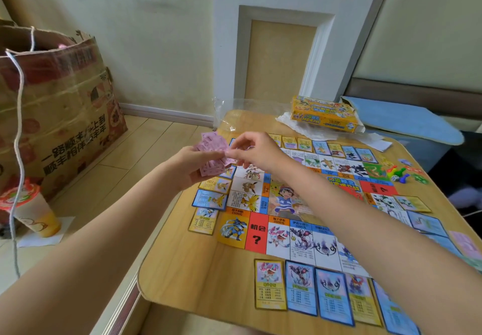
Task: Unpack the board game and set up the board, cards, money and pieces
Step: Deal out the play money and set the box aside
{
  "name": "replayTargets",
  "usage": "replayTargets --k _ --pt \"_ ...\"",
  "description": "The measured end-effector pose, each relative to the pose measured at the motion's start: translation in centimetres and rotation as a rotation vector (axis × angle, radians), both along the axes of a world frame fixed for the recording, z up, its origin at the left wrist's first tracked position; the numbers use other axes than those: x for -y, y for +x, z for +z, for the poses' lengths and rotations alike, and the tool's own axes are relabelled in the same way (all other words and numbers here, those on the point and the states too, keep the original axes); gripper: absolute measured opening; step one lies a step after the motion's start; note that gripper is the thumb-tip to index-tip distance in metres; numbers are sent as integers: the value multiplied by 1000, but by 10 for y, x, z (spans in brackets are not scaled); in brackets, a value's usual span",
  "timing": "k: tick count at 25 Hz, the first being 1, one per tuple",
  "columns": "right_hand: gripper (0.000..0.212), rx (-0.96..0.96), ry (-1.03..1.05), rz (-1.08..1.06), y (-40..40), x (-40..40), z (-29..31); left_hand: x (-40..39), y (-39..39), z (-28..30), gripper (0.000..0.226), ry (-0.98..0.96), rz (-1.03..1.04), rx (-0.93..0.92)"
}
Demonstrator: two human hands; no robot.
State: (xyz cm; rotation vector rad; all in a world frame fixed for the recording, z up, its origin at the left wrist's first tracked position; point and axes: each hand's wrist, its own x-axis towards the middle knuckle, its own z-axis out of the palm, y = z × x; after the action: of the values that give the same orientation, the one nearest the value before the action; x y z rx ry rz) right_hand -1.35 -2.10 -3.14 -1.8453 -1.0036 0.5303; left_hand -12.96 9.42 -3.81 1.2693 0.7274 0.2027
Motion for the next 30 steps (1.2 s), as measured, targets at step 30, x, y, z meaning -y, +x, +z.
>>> replayTargets --k 30 --pt "23 -18 -228 110 -35 48 5 1 -23 -19 20 85 -241 13"
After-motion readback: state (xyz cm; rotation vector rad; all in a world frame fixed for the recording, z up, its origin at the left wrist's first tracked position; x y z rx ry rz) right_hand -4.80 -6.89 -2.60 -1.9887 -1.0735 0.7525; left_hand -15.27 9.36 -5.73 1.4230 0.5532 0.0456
